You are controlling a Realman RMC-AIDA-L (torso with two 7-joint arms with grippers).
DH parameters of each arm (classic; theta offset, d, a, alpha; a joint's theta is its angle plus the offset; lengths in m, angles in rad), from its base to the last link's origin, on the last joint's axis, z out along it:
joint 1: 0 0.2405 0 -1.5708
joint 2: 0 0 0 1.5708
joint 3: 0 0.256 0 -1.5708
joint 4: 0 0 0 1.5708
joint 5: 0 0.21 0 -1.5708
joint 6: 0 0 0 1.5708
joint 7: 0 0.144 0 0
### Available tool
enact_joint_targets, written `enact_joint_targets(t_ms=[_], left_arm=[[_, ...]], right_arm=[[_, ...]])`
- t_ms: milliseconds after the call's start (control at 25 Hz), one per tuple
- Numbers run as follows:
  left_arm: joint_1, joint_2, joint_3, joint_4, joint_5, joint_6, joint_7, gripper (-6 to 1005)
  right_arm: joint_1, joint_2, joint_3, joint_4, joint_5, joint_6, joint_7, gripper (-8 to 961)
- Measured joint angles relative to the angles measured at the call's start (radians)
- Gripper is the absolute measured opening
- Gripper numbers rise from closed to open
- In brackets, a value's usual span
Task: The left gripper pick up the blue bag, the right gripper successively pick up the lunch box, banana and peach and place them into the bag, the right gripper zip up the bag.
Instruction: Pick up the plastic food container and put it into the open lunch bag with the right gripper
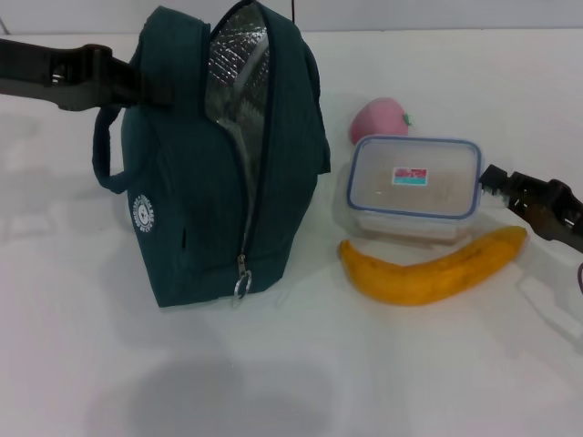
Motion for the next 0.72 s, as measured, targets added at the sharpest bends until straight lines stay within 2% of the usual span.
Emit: enact_joint_targets(t_ms=[400,720], left_arm=[[-0.006,0.001,0.0,0.0,0.0,-0.002,0.002,39],[-0.005,0.0,0.0,0.0,0.0,-0.002,0.004,39]], right_arm=[[0.003,0.0,0.009,-0.001,0.005,-0.066,0.057,100],[-0.004,0.007,0.015,-0.001,0.071,-0.127,0.127,95]])
